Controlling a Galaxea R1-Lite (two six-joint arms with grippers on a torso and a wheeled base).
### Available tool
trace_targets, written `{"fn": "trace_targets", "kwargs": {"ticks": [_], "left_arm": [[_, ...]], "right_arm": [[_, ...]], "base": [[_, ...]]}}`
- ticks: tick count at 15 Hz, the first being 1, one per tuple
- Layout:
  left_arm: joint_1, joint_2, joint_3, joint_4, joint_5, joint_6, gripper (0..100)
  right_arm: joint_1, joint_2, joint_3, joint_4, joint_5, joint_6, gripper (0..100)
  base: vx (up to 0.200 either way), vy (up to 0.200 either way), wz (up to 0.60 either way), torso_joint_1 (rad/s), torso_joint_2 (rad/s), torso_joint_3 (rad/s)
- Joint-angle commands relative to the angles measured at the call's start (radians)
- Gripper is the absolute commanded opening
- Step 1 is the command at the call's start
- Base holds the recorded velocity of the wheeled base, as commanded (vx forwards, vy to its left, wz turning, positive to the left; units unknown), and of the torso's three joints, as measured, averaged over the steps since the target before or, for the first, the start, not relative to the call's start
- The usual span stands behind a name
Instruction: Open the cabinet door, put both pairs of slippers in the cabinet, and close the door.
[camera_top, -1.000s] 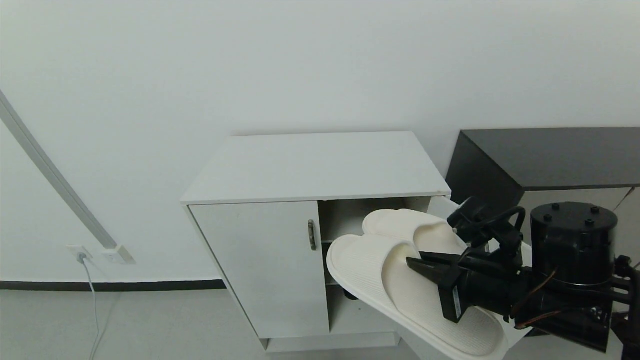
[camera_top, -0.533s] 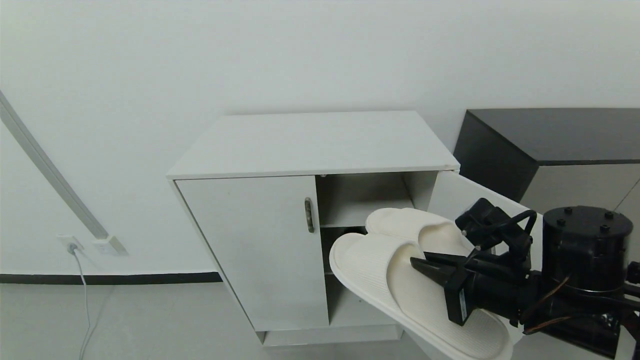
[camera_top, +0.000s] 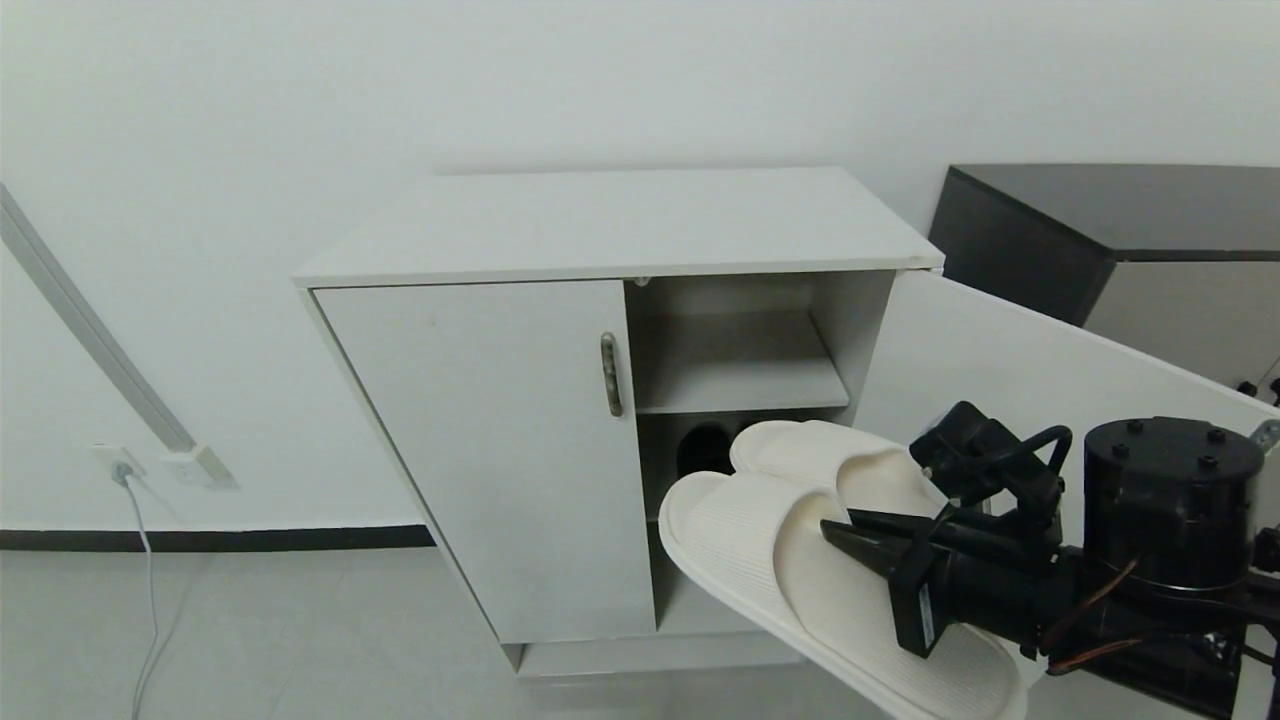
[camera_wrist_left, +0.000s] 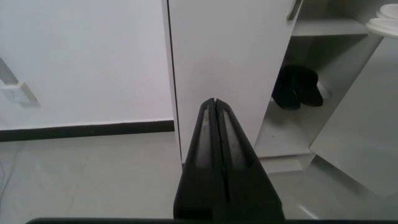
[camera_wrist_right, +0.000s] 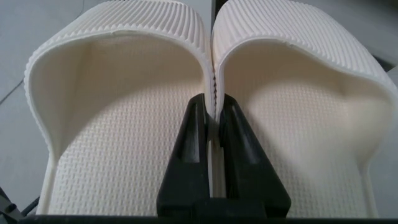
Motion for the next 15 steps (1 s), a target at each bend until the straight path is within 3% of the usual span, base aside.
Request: {"fn": "trace_targets", "kwargs": {"ticks": [1,9,15], "left_arm": [[0.000,0.001,0.000,0.000,0.000,-0.001,0],[0.000,0.001,0.000,0.000,0.000,-0.002,0],[0.000,0.001,0.000,0.000,0.000,-0.002,0]], "right_arm": [[0.001,0.001,0.004,0.000,0.000,-0.001,0],[0.001,0.006,0.009,0.000,0.002,0.001,0],[0.001,0.024,0.009,-0.008,0.003,-0.001,0]], "base": [[0.000,0.000,0.00,-0.144,0.49,0.330],[0.000,0.000,0.00,-0.105,0.46,0.350],[0.000,0.000,0.00,-0.019,0.37,0.350]]}}
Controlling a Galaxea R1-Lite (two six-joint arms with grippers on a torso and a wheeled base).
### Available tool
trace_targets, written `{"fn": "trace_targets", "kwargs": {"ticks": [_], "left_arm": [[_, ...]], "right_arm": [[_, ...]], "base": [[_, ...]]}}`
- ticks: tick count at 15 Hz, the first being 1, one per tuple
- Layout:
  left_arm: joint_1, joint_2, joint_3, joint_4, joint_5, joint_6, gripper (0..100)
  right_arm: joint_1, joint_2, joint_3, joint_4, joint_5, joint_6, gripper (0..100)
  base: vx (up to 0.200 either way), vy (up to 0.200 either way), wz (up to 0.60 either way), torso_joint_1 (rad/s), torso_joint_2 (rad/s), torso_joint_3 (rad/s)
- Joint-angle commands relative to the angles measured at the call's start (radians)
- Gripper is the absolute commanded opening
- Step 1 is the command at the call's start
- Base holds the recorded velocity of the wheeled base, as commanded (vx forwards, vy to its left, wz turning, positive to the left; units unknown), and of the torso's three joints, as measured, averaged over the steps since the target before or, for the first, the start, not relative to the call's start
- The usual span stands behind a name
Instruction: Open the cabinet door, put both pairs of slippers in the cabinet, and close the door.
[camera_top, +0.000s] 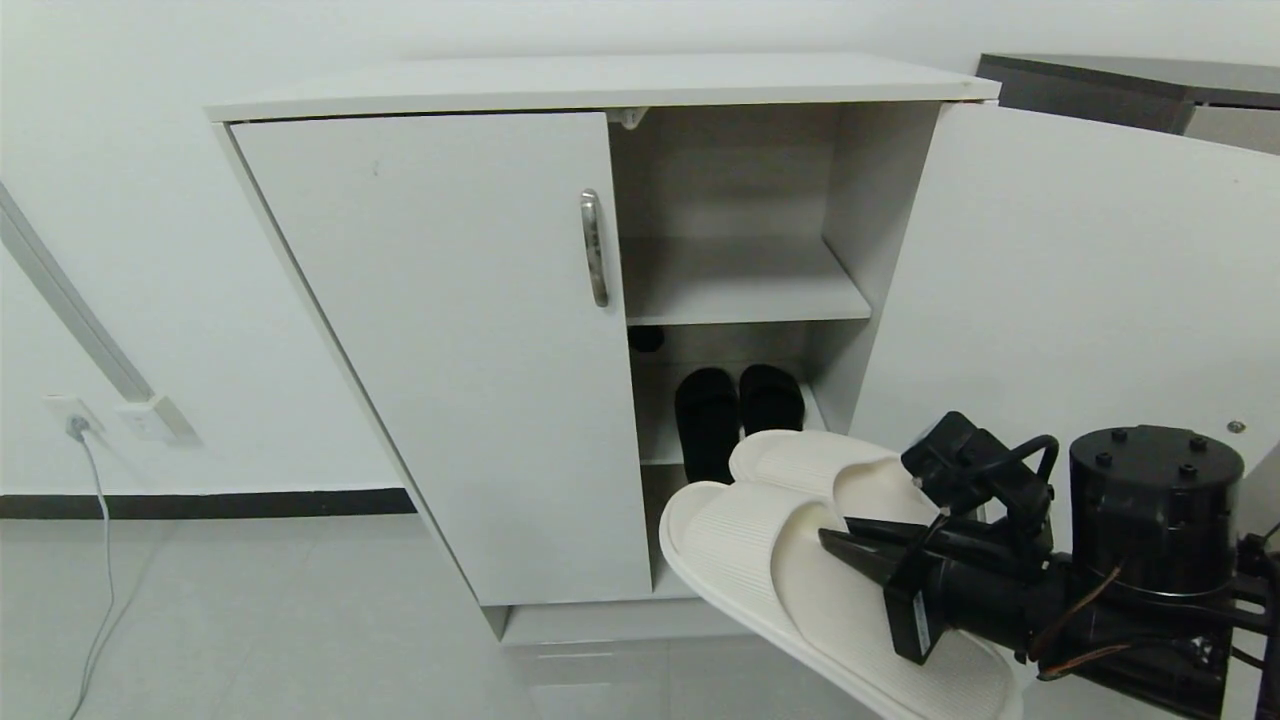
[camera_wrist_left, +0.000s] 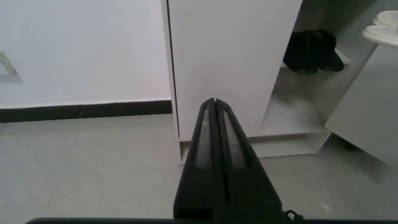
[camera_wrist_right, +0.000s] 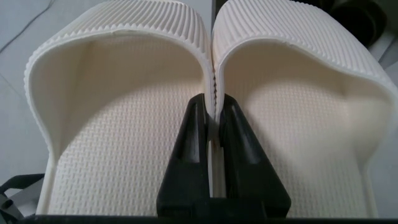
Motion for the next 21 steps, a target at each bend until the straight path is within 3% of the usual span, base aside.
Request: {"fn": "trace_targets", "kwargs": {"ticks": [1,10,16,21], "left_arm": [[0.000,0.001,0.000,0.000,0.000,0.000,0],[0.000,0.001,0.000,0.000,0.000,0.000,0],[0.000,0.001,-0.002,0.000,-0.001,0.001,0],[0.000,0.001,0.000,0.000,-0.003,0.003,0]], "right_arm": [[0.000,0.007,0.004,-0.001,0.001,0.000,0],[0.000,0.053,0.013,-0.071,-0.002,0.000,0],[0.087,0.329,-0.128,-0.242,-0.355,0.047,0],[0.153,0.433,-0.312,-0.117,-0.692,0.221,0]], "base": [[0.000,0.000,0.00,0.002,0.09,0.100],[0.000,0.000,0.00,0.000,0.01,0.005],[0.000,0.000,0.00,0.000,0.00,0.000],[0.000,0.000,0.00,0.000,0.00,0.000]]}}
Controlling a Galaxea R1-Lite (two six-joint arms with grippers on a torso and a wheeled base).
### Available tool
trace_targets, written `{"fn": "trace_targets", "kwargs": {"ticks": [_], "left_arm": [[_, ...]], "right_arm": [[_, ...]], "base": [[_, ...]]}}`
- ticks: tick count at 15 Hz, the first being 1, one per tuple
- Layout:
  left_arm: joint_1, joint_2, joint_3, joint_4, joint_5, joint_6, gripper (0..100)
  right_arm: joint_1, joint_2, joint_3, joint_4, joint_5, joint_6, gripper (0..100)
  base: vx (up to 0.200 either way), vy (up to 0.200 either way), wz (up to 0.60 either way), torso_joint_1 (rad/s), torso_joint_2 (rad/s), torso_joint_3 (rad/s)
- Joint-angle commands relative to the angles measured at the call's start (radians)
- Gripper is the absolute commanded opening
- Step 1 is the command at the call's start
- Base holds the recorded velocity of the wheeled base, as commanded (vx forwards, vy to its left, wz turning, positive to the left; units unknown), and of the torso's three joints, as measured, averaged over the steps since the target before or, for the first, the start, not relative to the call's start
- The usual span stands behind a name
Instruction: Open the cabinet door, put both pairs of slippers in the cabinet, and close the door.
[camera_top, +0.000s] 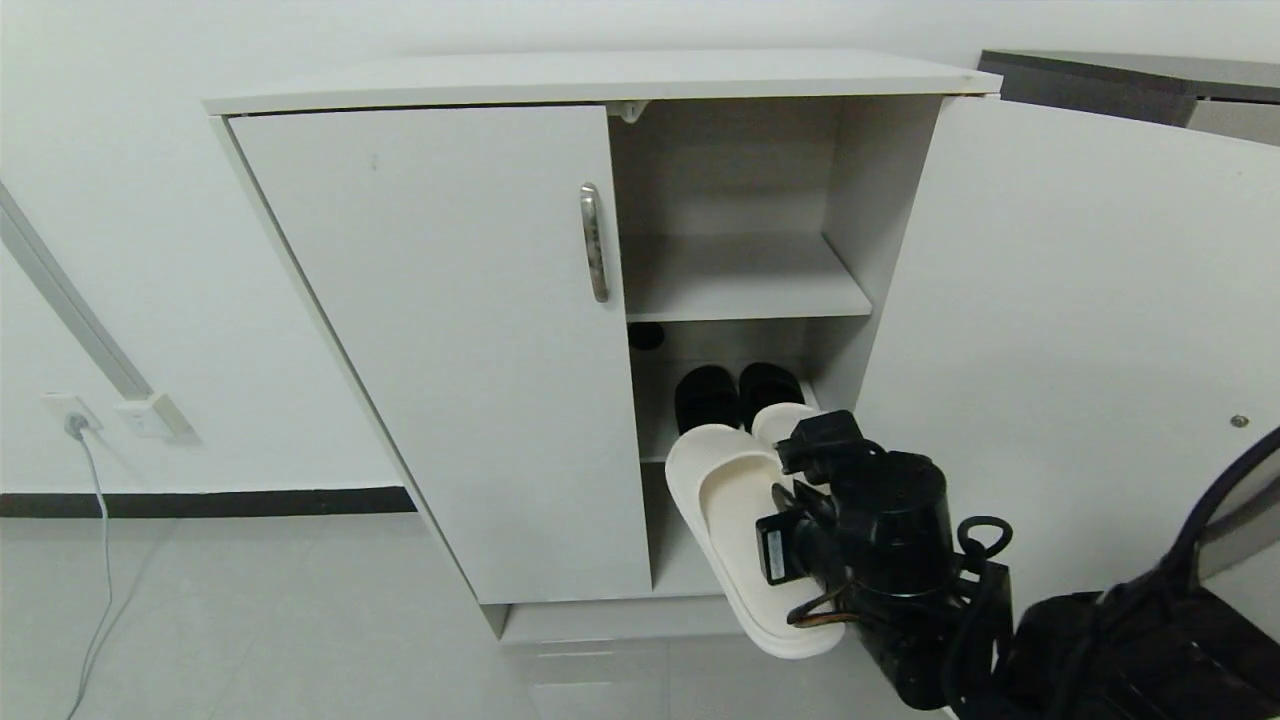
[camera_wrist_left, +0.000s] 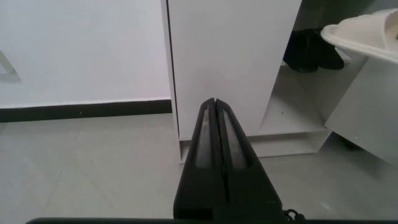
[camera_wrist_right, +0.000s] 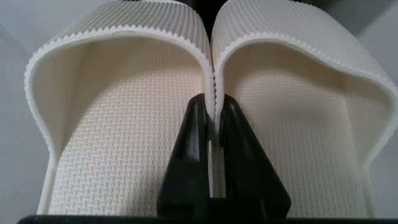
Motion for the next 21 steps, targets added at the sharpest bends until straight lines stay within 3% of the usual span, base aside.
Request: {"fn": "trace_targets", "kwargs": {"ticks": [1,5,13,21], "left_arm": [[0.000,0.001,0.000,0.000,0.000,-0.001,0],[0.000,0.001,0.000,0.000,0.000,0.000,0],[0.000,0.001,0.000,0.000,0.001,0.000,0],[0.000,0.001,0.000,0.000,0.000,0.000,0]], "right_arm": [[0.014,0.064,-0.085,0.046,-0.078,0.049,0],[0.009,0.053,-0.227,0.115,-0.221,0.055,0],[-0.049,0.036,-0.470,0.164,-0.215,-0.142,0],[-0.054,0.027,-0.493,0.201,-0.198,-0.142,0]], "base": [[0.000,0.000,0.00,0.000,0.00,0.000],[0.000,0.000,0.00,0.000,0.00,0.000],[0.000,0.000,0.00,0.000,0.00,0.000],[0.000,0.000,0.00,0.000,0.00,0.000]]}}
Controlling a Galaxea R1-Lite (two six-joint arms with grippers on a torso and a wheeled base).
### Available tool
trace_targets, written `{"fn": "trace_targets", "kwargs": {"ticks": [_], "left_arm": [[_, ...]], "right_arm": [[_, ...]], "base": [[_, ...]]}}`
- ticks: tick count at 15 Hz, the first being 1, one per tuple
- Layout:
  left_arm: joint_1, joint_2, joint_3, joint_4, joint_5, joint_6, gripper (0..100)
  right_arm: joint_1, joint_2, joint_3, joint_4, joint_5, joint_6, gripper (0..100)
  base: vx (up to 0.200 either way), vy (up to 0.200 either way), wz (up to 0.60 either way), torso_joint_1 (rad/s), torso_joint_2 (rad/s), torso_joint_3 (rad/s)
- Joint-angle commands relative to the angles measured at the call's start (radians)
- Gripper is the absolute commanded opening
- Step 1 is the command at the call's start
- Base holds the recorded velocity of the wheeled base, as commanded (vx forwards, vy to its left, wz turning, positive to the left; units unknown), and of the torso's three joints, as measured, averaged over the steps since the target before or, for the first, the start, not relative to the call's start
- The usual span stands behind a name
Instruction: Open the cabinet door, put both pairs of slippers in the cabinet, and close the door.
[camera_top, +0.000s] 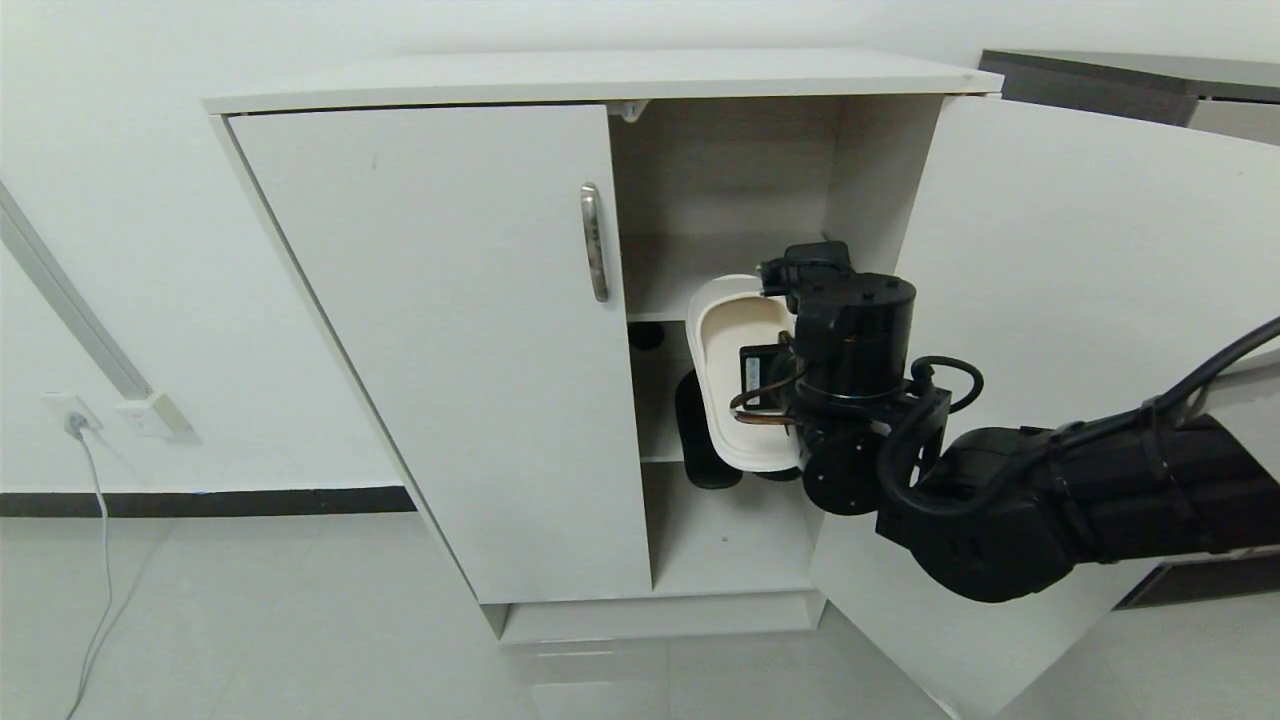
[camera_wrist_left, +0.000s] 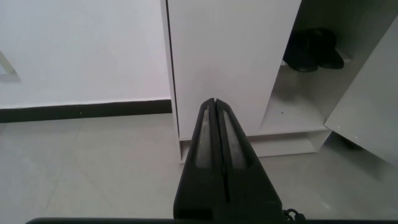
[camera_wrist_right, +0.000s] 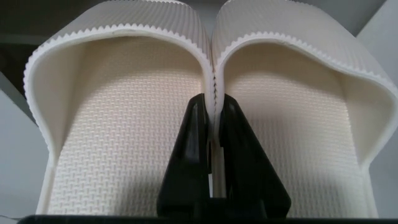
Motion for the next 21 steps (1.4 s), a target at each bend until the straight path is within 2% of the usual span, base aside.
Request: {"fn": "trace_targets", "kwargs": {"ticks": [1,3,15,21], "left_arm": [[0.000,0.001,0.000,0.000,-0.001,0.000,0],[0.000,0.001,0.000,0.000,0.001,0.000,0],[0.000,0.001,0.000,0.000,-0.001,0.002,0],[0.000,0.001,0.000,0.000,0.001,0.000,0]], "right_arm": [[0.001,-0.008,-0.002,0.004,0.002,0.001,0],[0.001,-0.010,-0.010,0.026,0.002,0.001,0],[0.007,-0.008,-0.010,0.035,0.008,0.004,0],[0.010,-0.002,-0.027,0.038,0.010,0.007,0]], "base": [[0.000,0.000,0.00,0.000,0.00,0.000],[0.000,0.000,0.00,0.000,0.00,0.000],[0.200,0.000,0.00,0.003,0.00,0.005],[0.000,0.000,0.00,0.000,0.00,0.000]]}}
